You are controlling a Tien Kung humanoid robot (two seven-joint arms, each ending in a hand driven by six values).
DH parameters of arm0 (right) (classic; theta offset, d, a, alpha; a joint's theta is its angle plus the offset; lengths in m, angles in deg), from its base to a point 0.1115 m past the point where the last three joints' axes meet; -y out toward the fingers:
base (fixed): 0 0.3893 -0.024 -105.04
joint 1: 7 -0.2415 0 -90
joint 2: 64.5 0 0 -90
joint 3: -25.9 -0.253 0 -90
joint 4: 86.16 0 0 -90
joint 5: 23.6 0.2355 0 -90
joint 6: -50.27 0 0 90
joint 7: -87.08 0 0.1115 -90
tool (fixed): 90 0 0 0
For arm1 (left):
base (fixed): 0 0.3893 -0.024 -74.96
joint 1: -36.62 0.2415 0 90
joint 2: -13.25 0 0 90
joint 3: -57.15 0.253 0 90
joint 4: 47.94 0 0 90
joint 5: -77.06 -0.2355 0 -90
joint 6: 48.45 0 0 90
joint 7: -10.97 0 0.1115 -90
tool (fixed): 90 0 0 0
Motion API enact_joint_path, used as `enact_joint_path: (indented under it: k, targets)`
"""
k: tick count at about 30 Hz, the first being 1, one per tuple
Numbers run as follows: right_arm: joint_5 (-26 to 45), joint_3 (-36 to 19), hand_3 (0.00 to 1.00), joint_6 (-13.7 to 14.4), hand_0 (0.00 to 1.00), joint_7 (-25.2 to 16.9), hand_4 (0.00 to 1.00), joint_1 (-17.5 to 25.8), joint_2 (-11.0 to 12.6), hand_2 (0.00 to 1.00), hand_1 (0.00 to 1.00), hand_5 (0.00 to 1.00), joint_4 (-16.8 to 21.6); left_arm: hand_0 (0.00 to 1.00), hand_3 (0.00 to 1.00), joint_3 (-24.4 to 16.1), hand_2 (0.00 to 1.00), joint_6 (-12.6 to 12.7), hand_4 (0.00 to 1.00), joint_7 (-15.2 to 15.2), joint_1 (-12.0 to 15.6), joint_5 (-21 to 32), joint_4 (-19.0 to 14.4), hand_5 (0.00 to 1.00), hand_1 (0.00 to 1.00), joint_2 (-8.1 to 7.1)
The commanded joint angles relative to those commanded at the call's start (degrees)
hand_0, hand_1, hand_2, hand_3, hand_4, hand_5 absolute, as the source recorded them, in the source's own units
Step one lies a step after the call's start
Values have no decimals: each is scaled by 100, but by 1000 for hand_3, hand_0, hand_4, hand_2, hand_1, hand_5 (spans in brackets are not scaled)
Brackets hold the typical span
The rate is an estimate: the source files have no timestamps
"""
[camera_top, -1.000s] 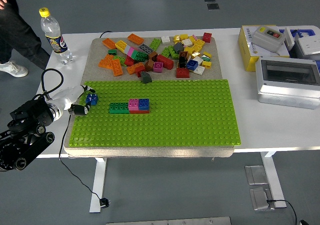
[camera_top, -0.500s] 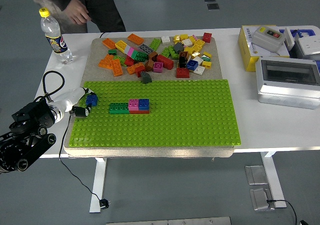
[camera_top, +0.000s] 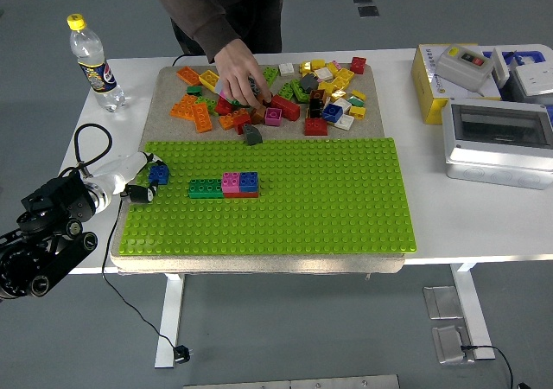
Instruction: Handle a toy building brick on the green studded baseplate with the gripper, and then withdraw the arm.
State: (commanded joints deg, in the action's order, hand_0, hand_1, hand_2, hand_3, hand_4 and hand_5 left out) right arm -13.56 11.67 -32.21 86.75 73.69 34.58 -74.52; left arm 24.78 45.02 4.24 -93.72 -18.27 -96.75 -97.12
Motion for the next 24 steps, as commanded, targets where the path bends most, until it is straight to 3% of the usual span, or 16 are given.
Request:
enact_joint_path:
  k: [20,24]
  targets:
    - [39,-3,716,2,709,-15,508,-8,-1,759,708,727,-6,997,645,-118,948,92,356,167,-9,245,-45,140,954,-48]
    - [43,-1,716,3,710,-17,508,-9,8,759,709,727,-6,996,610,-262,947,45,345,101,48,276,-223,142,953,-121]
